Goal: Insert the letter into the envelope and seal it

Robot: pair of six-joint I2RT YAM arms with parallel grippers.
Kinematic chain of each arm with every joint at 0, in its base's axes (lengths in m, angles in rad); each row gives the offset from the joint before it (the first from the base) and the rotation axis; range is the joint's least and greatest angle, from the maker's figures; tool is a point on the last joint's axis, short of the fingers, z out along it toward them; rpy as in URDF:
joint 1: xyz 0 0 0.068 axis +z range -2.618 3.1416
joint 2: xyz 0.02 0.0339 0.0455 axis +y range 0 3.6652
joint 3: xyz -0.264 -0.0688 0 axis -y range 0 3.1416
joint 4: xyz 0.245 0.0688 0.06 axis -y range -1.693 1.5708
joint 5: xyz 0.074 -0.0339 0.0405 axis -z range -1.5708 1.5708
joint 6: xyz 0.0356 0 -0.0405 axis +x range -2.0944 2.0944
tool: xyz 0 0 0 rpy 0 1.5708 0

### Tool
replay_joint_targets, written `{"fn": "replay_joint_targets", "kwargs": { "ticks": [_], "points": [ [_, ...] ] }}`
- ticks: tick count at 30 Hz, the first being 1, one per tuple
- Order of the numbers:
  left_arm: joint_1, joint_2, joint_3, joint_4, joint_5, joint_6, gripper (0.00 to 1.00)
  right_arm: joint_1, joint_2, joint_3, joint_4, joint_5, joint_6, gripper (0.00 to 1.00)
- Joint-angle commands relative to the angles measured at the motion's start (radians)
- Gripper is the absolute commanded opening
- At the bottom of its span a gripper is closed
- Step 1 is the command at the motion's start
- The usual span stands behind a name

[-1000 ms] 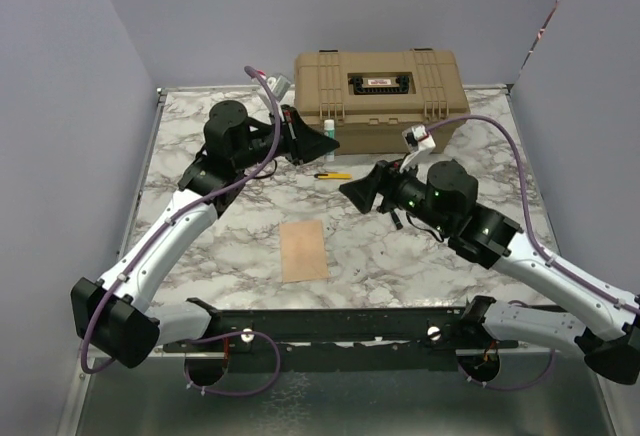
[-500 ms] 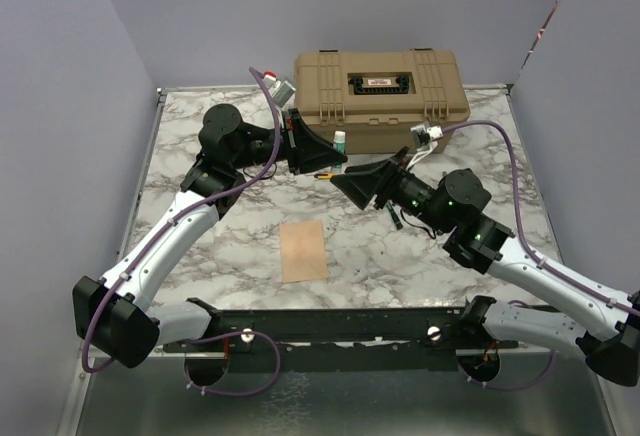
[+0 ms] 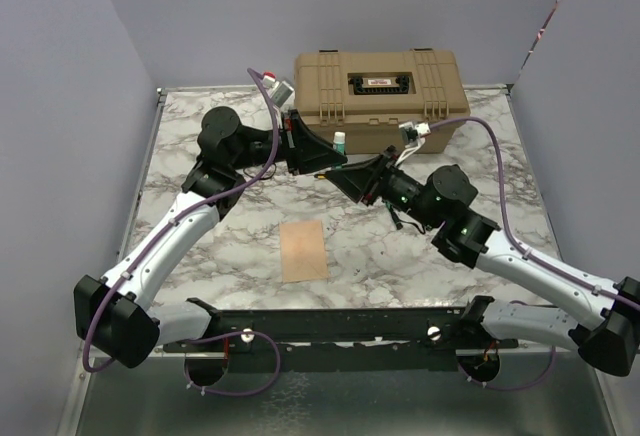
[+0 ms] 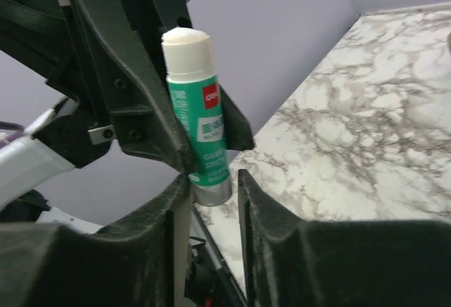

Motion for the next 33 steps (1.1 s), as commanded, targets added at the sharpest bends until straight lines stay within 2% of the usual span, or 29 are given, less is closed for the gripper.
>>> {"fn": "replay_joint_targets", "kwargs": {
  "ticks": [1, 3, 4, 6, 10, 14, 18, 20, 22, 23, 24, 25, 27, 30, 33],
  "points": [
    [-0.006, -0.03, -0.016, 0.045, -0.038, -0.028, 0.0, -0.007, 0.022, 0.047, -0.009, -0.006, -0.014, 0.22],
    [-0.01, -0.032, -0.022, 0.045, -0.072, -0.038, 0.0, -0.007, 0.034, 0.061, -0.033, 0.016, -0.04, 0.04],
    [-0.012, -0.035, -0.027, 0.045, -0.099, -0.045, 0.0, -0.007, 0.046, 0.073, -0.053, 0.029, -0.062, 0.01],
    [-0.012, -0.038, -0.039, 0.033, -0.179, -0.07, 0.0, -0.007, 0.081, 0.139, -0.127, 0.053, -0.135, 0.0],
    [-0.017, -0.03, -0.039, -0.049, -0.369, -0.16, 0.0, -0.005, 0.191, 0.271, -0.332, 0.215, -0.348, 0.01],
    [-0.019, -0.005, 0.028, -0.204, -0.529, -0.25, 0.0, -0.004, 0.299, 0.349, -0.437, 0.45, -0.528, 0.01],
    [-0.023, 0.042, 0.143, -0.42, -0.654, -0.28, 0.0, -0.001, 0.392, 0.414, -0.465, 0.666, -0.643, 0.0],
    [-0.023, 0.059, 0.178, -0.483, -0.7, -0.277, 0.0, 0.0, 0.425, 0.446, -0.483, 0.703, -0.659, 0.0],
    [-0.023, 0.07, 0.183, -0.498, -0.719, -0.269, 0.0, -0.001, 0.437, 0.474, -0.52, 0.658, -0.628, 0.01],
    [-0.023, 0.077, 0.186, -0.498, -0.715, -0.256, 0.0, -0.001, 0.429, 0.469, -0.517, 0.59, -0.616, 0.12],
    [-0.023, 0.082, 0.191, -0.498, -0.715, -0.227, 0.0, -0.002, 0.413, 0.452, -0.502, 0.528, -0.609, 0.31],
    [-0.022, 0.087, 0.193, -0.499, -0.721, -0.195, 0.0, -0.003, 0.398, 0.439, -0.498, 0.477, -0.594, 0.45],
    [0.003, 0.094, 0.197, -0.508, -0.722, -0.111, 0.0, -0.01, 0.363, 0.424, -0.518, 0.402, -0.543, 0.61],
    [0.051, 0.092, 0.181, -0.519, -0.709, 0.0, 0.0, -0.02, 0.299, 0.391, -0.561, 0.338, -0.46, 0.68],
    [0.073, 0.084, 0.166, -0.525, -0.668, 0.107, 0.0, -0.033, 0.211, 0.327, -0.599, 0.305, -0.38, 0.69]
  ]
}}
